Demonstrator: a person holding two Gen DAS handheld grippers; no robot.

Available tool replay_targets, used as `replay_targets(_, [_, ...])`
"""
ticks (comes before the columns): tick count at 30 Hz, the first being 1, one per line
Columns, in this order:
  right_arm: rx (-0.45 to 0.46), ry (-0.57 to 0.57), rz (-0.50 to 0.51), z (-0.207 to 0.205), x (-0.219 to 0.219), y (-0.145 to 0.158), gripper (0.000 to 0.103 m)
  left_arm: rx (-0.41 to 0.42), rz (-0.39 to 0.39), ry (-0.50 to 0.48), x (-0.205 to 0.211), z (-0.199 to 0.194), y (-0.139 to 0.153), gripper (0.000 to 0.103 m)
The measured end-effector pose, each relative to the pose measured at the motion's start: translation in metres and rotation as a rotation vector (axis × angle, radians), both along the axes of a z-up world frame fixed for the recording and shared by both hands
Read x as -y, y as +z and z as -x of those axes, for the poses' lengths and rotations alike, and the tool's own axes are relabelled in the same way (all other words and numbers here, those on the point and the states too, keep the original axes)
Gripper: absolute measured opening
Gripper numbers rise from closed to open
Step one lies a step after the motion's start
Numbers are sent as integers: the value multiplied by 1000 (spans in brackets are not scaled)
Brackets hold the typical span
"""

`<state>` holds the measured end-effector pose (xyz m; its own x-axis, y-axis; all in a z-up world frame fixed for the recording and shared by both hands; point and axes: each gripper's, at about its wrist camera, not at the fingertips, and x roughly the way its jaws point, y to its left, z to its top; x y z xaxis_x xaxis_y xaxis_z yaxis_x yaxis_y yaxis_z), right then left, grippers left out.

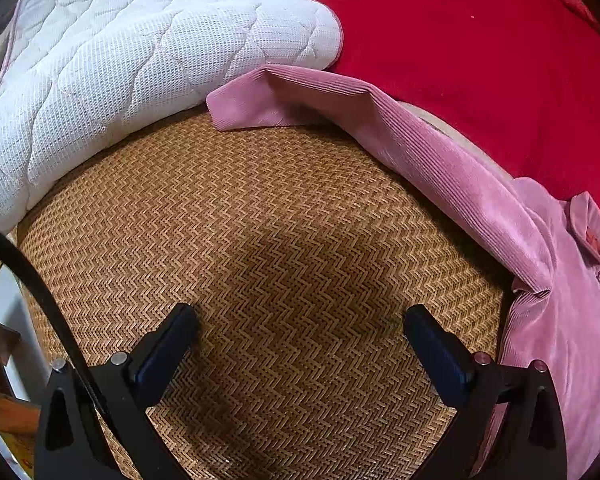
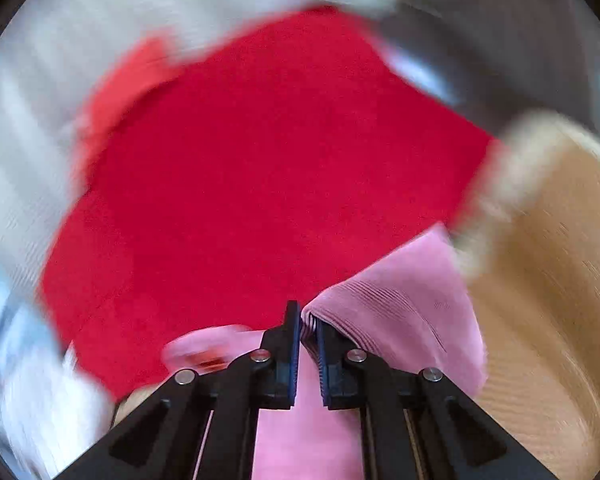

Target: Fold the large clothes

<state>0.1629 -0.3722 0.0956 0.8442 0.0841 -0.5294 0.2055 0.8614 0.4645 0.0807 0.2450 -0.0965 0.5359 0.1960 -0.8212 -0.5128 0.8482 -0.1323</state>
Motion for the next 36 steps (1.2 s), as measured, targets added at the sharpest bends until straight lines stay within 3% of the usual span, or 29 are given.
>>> replay_targets(3, [96,220,103,-4,-107,24,9,20,26,0,-9,2,2,103])
replay_targets(6, [58,414,146,-10,-196,-8,14,39,48,1,-15,5,4,103])
replay_targets(8, [-76,526,194,-22,-242,-58,66,54,65,9,-17,6,6,103])
replay_targets(9, [-139,564,195,-26,-255,-86,100,60,68,10,-18,7,7,103])
replay_targets(12, [-216,564,125,-23,-248,-134,98,123,62,-8,-17,15,17,103])
replay_targets(14, [-183,513,38,-8,-223,-132,100,174,28,-23,-12,19,26,103])
replay_targets(17, [-131,448,-15,24,-193,-118,100,254,-3,-103,4,22,40,103])
replay_targets(20, [-104,386,-62,56,-143,-117,100,300,37,-262,28,13,56,103])
replay_targets(23, [-84,346,-163,77,-106,-126,100,310,175,-394,58,-11,78,103])
replay_targets(25, [-75,333,-224,88,-91,-135,100,292,240,-462,83,-30,90,103])
replay_targets(27, [-76,332,-271,90,-86,-148,100,224,291,-525,115,-52,92,103])
replay_targets(29, [-71,346,-302,86,-86,-153,100,155,319,-529,133,-72,85,102])
replay_targets(36, [-33,400,-377,75,-84,-148,100,-68,268,-443,142,-121,35,65])
